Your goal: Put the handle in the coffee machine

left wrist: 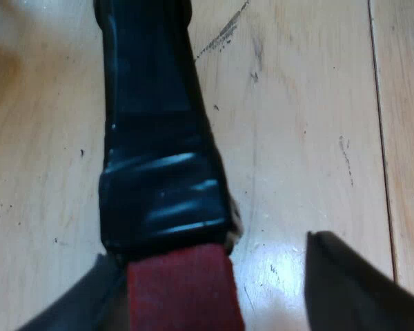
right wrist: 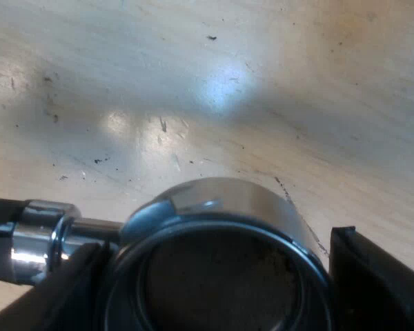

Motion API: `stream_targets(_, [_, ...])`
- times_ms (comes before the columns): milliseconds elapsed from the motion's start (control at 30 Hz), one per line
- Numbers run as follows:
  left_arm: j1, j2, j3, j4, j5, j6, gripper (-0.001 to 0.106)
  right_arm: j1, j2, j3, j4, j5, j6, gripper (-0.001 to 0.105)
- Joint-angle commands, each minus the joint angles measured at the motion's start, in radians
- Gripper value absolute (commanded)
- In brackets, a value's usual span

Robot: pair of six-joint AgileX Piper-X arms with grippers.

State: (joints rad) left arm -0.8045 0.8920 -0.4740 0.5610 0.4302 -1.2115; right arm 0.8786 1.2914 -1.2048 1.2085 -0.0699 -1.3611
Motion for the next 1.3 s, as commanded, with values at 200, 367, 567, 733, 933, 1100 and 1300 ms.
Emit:
stream_targets(200, [-0.004,0.004,-0.001,-0.051,-0.007,0.005,0.048,0.0,-0.017,-0.017,0.007,-0.023,-0.005,0.0])
stream_targets(367, [-0.004,0.004,-0.001,-0.048,-0.007,0.005,0.043,0.0,-0.017,-0.017,0.007,-0.023,-0.005,0.0])
stream_targets(567, [-0.004,0.004,-0.001,-0.048,-0.007,0.005,0.01,0.0,-0.017,-0.017,0.007,-0.023,-0.005,0.0])
stream_targets(733, [-0.004,-0.011,-0.001,-0.048,-0.007,0.005,0.0,0.0,-0.017,-0.017,0.007,-0.023,0.013,0.0])
stream_targets(933, [-0.004,-0.037,-0.001,-0.038,-0.007,0.005,0.0,0.0,-0.017,-0.017,0.007,-0.013,0.016,0.023])
stream_targets(1100, [-0.004,-0.036,-0.001,-0.027,-0.007,0.005,0.0,0.0,-0.017,-0.017,0.0,-0.009,0.012,0.094])
stream_targets(1300, [-0.004,-0.036,-0.001,-0.027,0.003,0.005,0.0,0.0,-0.017,-0.017,-0.002,-0.009,0.01,0.103])
